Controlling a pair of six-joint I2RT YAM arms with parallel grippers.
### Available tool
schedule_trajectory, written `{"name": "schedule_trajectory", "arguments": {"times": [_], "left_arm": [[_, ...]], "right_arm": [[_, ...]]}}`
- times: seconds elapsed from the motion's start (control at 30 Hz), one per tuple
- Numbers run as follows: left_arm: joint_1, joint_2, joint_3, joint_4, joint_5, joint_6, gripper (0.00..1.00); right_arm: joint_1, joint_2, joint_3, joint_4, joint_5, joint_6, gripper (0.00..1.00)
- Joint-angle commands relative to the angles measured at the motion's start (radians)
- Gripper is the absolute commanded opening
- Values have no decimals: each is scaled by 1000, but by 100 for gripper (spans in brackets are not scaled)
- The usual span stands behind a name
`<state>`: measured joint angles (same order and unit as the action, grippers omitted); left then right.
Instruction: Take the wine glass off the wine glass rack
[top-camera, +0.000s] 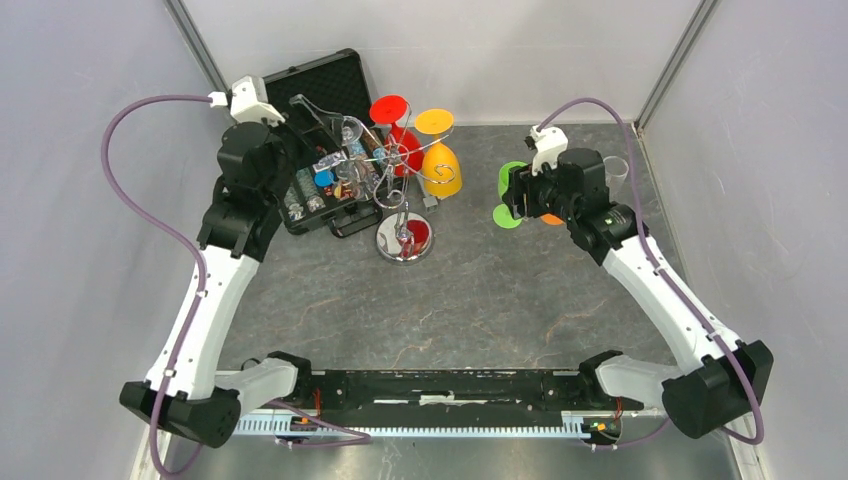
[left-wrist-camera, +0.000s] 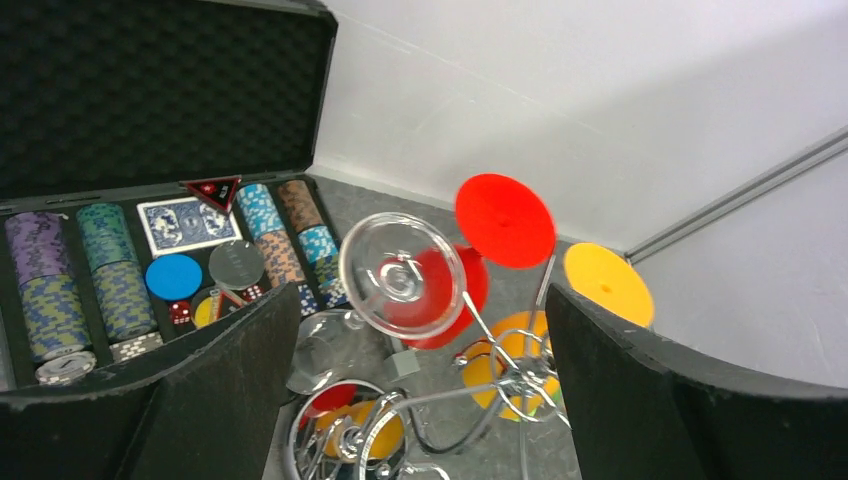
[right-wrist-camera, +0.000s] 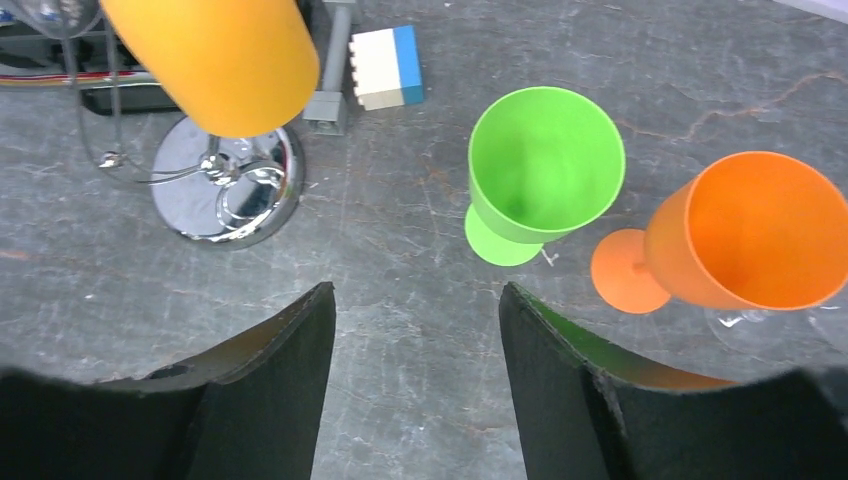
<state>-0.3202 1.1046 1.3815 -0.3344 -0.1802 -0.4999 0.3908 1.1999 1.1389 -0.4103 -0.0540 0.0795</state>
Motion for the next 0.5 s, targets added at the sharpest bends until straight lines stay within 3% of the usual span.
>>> {"name": "schedule_trajectory", "arguments": {"times": [0.0,0.2,0.47], "left_arm": [[106,46,22,4,173,-67,89],[208,84,-16,33,278,-113,74],[313,142,-69,154,533,-246,79]], "right_arm": [[0,-68,-41,118,-88,64,64],[1,-98,-92,159,-156,96,60],[0,-120,-140,178,-172,98,59]]}}
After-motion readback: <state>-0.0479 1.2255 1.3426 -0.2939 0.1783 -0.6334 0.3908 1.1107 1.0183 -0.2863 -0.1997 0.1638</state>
